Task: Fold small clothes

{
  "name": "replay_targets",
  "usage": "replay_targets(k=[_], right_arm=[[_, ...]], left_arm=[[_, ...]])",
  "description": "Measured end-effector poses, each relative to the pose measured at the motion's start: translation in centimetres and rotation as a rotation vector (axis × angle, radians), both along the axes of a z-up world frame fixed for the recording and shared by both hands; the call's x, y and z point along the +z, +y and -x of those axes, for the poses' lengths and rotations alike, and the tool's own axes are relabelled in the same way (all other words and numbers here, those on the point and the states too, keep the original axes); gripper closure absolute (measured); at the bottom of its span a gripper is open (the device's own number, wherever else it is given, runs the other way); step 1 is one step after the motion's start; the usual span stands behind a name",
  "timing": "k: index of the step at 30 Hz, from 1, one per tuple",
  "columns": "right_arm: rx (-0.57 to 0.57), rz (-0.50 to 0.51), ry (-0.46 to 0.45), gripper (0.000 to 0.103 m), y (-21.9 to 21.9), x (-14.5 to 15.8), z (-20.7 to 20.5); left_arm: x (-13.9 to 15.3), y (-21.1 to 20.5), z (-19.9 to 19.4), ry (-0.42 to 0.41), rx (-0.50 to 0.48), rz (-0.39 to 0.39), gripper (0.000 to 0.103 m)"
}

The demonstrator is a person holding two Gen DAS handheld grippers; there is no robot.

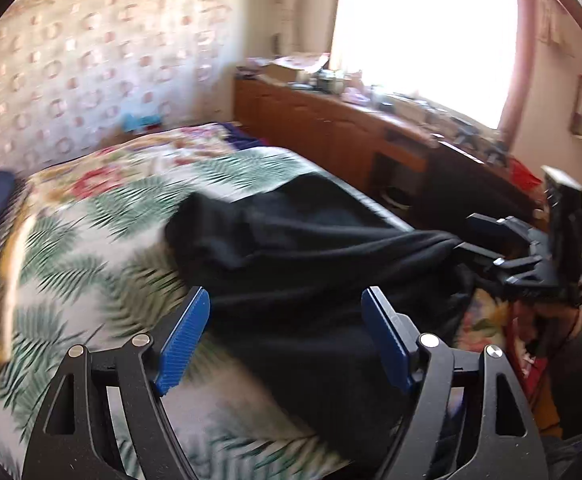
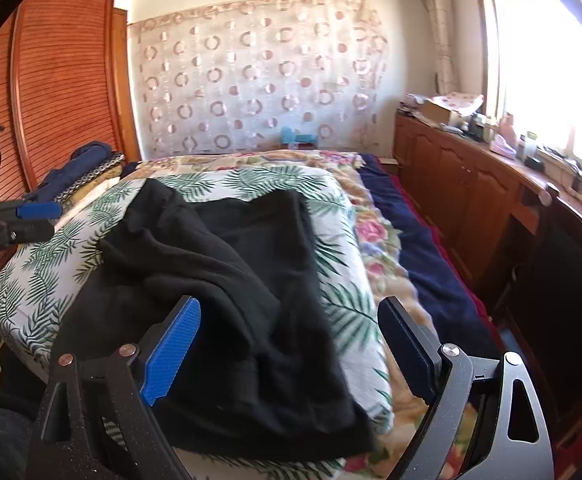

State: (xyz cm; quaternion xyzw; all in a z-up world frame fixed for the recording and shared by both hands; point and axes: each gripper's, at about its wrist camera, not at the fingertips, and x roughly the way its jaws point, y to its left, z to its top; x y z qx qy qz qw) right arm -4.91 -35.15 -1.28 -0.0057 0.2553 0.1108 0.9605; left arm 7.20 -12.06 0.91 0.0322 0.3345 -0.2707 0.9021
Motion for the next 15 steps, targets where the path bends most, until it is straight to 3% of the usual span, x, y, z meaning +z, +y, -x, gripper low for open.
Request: replay_targets(k=[8, 15], right_arm=[[0.144, 0.018, -0.009, 0.012, 5.1, 1.6, -3.2], [0.345, 0.041, 0.059, 0.024, 11.6, 1.4, -7.6]], left_arm=[[-1.1, 4.3, 0.5, -0.001, 0.103, -0.013, 0.024], [-1.2, 7.2, 1.0, -0.013, 0.157, 0.026, 0.024]])
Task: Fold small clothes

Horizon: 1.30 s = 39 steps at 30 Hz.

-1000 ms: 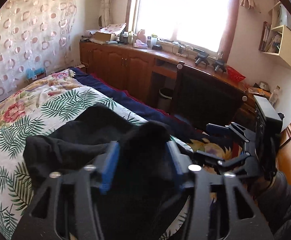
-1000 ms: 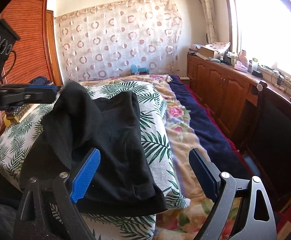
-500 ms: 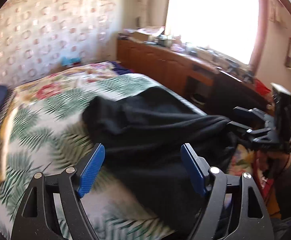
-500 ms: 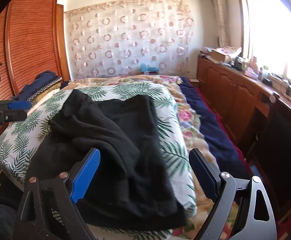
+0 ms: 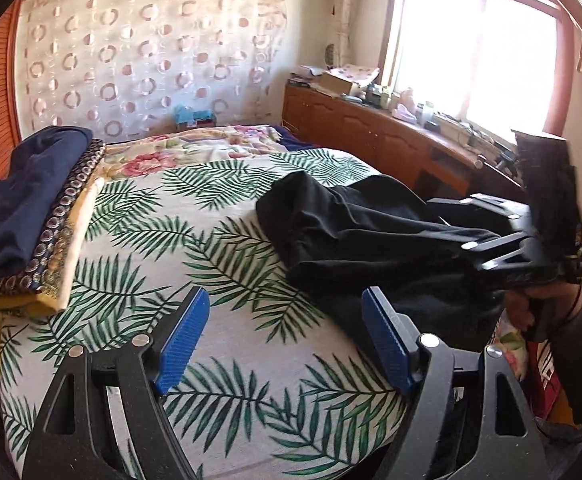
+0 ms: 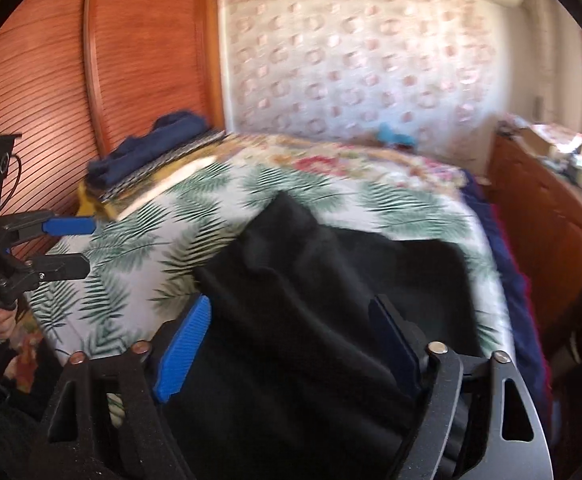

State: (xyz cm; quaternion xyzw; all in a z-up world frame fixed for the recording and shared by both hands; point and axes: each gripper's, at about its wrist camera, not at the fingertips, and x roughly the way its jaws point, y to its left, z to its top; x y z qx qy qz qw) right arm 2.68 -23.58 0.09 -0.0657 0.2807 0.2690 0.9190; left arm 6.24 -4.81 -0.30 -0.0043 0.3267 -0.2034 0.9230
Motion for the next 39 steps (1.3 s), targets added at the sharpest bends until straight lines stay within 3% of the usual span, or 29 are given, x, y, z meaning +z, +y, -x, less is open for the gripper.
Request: replay_targets(k=[7, 12, 14, 15, 18, 25, 29, 33, 38, 39], right_arm=[[0.096, 0.085, 0.086, 0.035, 4.6, -1.8, -4.0], [0.11, 0.214, 0.115, 0.039, 6.6, -3.2, -5.6], [0.111, 0.249, 0.123, 0.063, 6.9, -3.6, -5.8], [0.115, 0.249, 0.129, 0.08, 6.7, -3.7, -5.9], [0.106, 0.183, 0.123, 0.098, 4.9, -2.6, -6.3], [-0.012, 0.075, 0.025, 0.1, -0.9, 2.0, -7.7], [-0.148, 0.091, -0.035, 0.1, -5.2, 4.2, -10.3], [-0.328, 0.076, 0.013, 0.099, -10.1, 4.5, -14.6], [-0.385, 0.068, 0.041, 0.089, -12.6, 4.0, -15.4], [-0.378, 0.079, 0.032, 0.081, -12.5, 3.9, -14.9]], left_arm=[[-0.2, 1.7, 0.2, -0.004, 0.03, 0.018, 0.024], [-0.5, 2.0, 0.1, 0.004, 0.032, 0.028, 0.024], [-0.7, 1.9, 0.2, 0.007, 0.03, 0.027, 0.024], [-0.7, 1.9, 0.2, 0.008, 0.029, 0.026, 0.024], [-0.8, 1.8, 0.2, 0.009, 0.024, 0.024, 0.024], [-0.7, 1.4, 0.1, 0.009, 0.018, 0.025, 0.024], [-0.7, 1.0, 0.2, 0.009, 0.008, 0.021, 0.024], [-0.8, 0.8, 0.1, 0.011, 0.003, 0.015, 0.024], [-1.1, 0.5, 0.0, 0.014, -0.004, 0.012, 0.024], [-1.2, 0.4, 0.0, 0.017, -0.006, 0.011, 0.024]])
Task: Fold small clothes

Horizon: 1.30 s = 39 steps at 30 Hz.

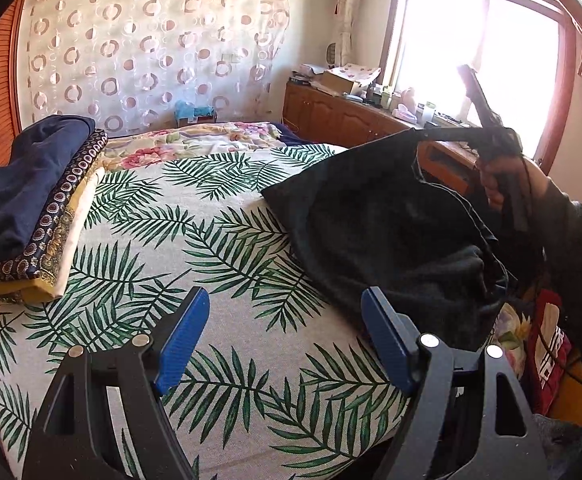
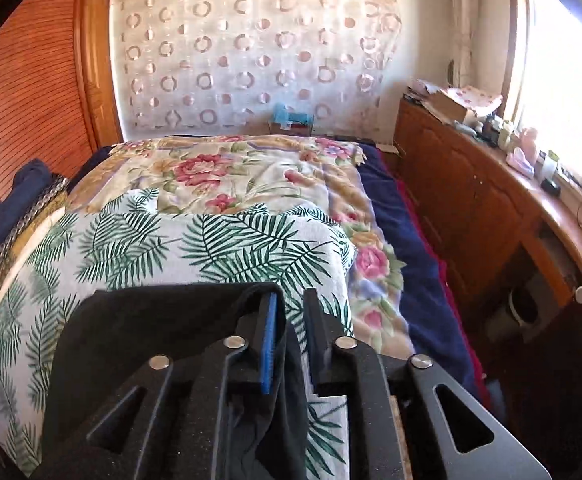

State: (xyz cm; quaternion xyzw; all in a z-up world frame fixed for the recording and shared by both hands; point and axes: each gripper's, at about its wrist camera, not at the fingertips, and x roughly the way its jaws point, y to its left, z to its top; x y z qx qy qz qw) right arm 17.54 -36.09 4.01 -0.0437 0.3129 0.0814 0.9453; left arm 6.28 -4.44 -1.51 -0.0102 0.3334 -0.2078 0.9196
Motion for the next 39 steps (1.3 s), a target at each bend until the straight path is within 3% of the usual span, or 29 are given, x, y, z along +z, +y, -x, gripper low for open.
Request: replay_targets(k=[3, 4, 7, 12, 17, 23, 27, 29, 31, 39], right_arm=[[0.013, 0.053, -0.013, 0.042, 0.5, -0.5, 1.9], [0.019, 0.069, -0.013, 0.039, 1.0, -0.5, 2.0], [0.016, 0.091, -0.018, 0.039, 1.6, -0.6, 2.9], [0.104, 0.038, -0.03, 0.039, 0.4, -1.2, 9.0], [0.169, 0.029, 0.036, 0.039, -0.9, -3.8, 14.8], [0.154, -0.029, 0.106, 0.039, -2.9, -6.6, 18.9], [0.155, -0.064, 0.162, 0.064, -3.3, -8.0, 18.9], [0.157, -0.069, 0.174, 0.07, -2.6, -8.2, 17.8], [0.163, -0.058, 0.17, 0.097, -2.2, -8.2, 17.7], [0.17, -0.055, 0.053, 0.099, -4.8, -2.9, 20.8]], left_arm=[[-0.2, -0.5, -0.1, 0.006, -0.01, -0.002, 0.024], [-0.2, -0.6, -0.2, 0.007, -0.012, -0.003, 0.024], [-0.4, -1.1, 0.0, 0.009, -0.024, -0.003, 0.024], [-0.9, -2.4, 0.2, 0.021, -0.051, -0.011, 0.024], [-1.4, -4.1, 0.6, 0.031, -0.086, -0.02, 0.024], [-2.3, -6.1, 0.8, 0.053, -0.131, -0.04, 0.024], [-2.8, -6.9, 0.8, 0.069, -0.146, -0.049, 0.024], [-2.9, -7.0, 0.8, 0.074, -0.149, -0.05, 0.024], [-2.9, -6.9, 0.7, 0.075, -0.148, -0.052, 0.024], [-2.6, -7.0, 1.0, 0.067, -0.157, -0.038, 0.024]])
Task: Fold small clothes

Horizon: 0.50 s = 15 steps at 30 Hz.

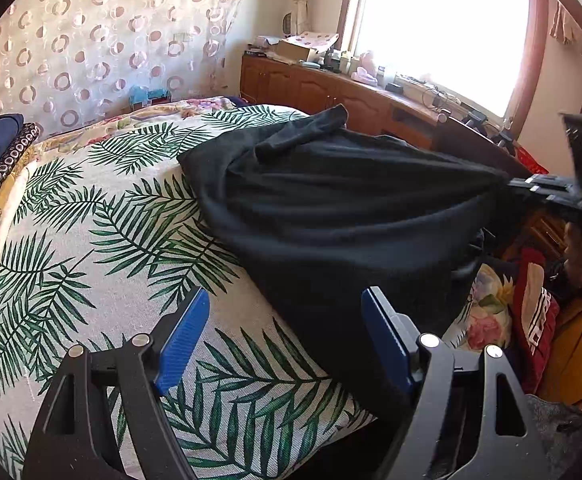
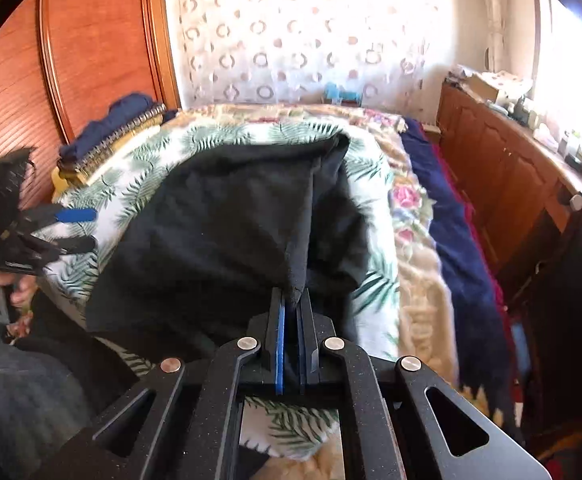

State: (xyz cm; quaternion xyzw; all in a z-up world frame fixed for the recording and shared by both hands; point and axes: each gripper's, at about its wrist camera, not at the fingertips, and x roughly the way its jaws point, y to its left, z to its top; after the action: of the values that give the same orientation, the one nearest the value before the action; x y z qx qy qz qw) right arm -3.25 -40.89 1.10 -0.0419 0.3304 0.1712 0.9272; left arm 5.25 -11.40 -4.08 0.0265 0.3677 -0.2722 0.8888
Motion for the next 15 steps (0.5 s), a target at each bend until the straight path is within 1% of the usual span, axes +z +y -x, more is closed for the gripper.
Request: replay_targets(k=[3, 5, 7, 8, 10, 13, 14, 15], right_arm=[[-0.026, 0.078, -0.018, 0.099, -0.8, 0.8, 1.9], [-0.042, 0.087, 0.008, 0.099, -1.4, 0.6, 2.1], [-0.052, 0.084, 0.061, 0.099, -1.7, -0.6, 1.8], [-0.038, 0.082, 0.099, 0.099, -1.4, -1.3, 1.4], [-0.013, 0.092, 0.145, 0.099, -0.7, -2.6, 0.8], [-0.045, 0.1, 0.135, 0.098, -0.7, -2.5, -0.3], [-0.056, 0.091, 0.122, 0.095, -0.7, -2.1, -0.5], [-0.067, 0.085, 0.105, 0.09, -0.6, -1.8, -0.7]], left_arm=[[-0.1, 0.0, 0.0, 0.002, -0.002, 0.006, 0.024], [-0.1, 0.1, 0.0, 0.005, -0.002, 0.011, 0.024], [-0.1, 0.0, 0.0, 0.007, -0.003, 0.012, 0.024], [-0.2, 0.0, 0.0, 0.007, -0.003, 0.011, 0.024], [-0.2, -0.1, 0.1, 0.006, -0.002, 0.004, 0.024], [-0.2, 0.1, 0.0, 0.005, 0.005, 0.006, 0.024], [-0.2, 0.2, 0.0, 0.004, 0.007, 0.008, 0.024], [-0.2, 0.2, 0.0, 0.002, 0.01, 0.008, 0.024]])
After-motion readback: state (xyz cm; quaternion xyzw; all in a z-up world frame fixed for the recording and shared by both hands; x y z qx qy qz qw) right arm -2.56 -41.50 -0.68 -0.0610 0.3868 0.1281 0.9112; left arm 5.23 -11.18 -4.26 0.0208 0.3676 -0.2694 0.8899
